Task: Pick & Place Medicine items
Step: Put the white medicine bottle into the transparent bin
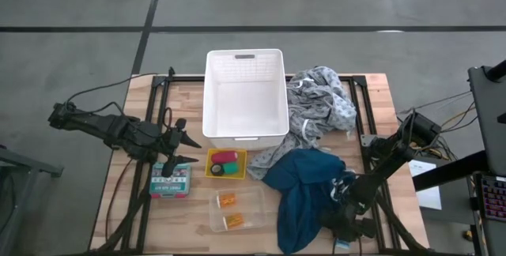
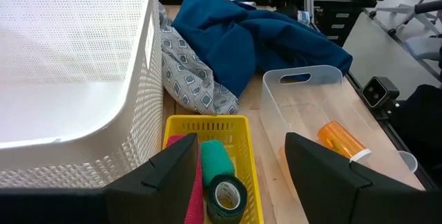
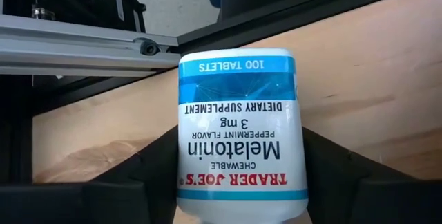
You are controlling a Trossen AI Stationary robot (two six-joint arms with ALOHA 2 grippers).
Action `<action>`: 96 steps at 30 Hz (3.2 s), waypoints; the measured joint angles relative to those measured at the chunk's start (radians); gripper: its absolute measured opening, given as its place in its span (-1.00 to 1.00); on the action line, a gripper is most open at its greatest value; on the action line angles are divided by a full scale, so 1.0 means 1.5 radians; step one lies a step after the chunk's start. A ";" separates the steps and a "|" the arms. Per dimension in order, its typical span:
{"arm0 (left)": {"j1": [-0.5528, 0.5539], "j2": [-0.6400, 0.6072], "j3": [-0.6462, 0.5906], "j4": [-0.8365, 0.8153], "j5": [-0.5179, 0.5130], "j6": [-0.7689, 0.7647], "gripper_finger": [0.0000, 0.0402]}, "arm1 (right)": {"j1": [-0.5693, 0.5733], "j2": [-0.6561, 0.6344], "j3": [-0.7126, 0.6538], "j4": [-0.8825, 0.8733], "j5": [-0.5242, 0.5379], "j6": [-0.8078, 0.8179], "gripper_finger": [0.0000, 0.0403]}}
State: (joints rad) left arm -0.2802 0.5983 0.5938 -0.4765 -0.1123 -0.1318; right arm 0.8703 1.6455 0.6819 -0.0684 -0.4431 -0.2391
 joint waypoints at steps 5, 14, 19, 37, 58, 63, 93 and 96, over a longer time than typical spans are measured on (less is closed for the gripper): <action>0.000 0.000 0.000 0.000 0.000 0.000 0.12 | 0.000 0.000 0.000 -0.002 0.000 0.002 0.20; 0.000 0.000 0.000 0.000 0.000 0.000 0.12 | 0.000 -0.002 0.000 -0.002 -0.002 0.000 0.09; 0.000 0.000 0.000 0.000 0.000 0.000 0.12 | 0.000 -0.018 -0.001 -0.005 0.001 0.002 0.13; 0.000 0.000 0.000 0.000 0.000 0.000 0.12 | -0.016 -0.236 -0.001 -0.033 0.204 -0.014 0.14; 0.000 0.005 -0.008 -0.010 0.000 0.000 0.12 | -0.173 -0.302 -0.001 0.036 0.382 -0.213 0.14; 0.000 0.005 -0.008 -0.011 0.000 0.000 0.12 | -0.217 -0.283 -0.001 0.127 0.374 -0.214 0.15; 0.000 0.005 -0.008 -0.013 0.000 0.000 0.12 | -0.343 0.099 0.217 0.462 0.343 -0.171 0.15; 0.000 0.006 -0.008 -0.016 0.000 0.000 0.12 | -0.343 0.142 0.263 0.453 0.343 -0.126 0.15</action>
State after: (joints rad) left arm -0.2799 0.6066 0.5812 -0.5011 -0.1123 -0.1318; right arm 0.3553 1.8582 1.0769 0.6108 0.0711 -0.4278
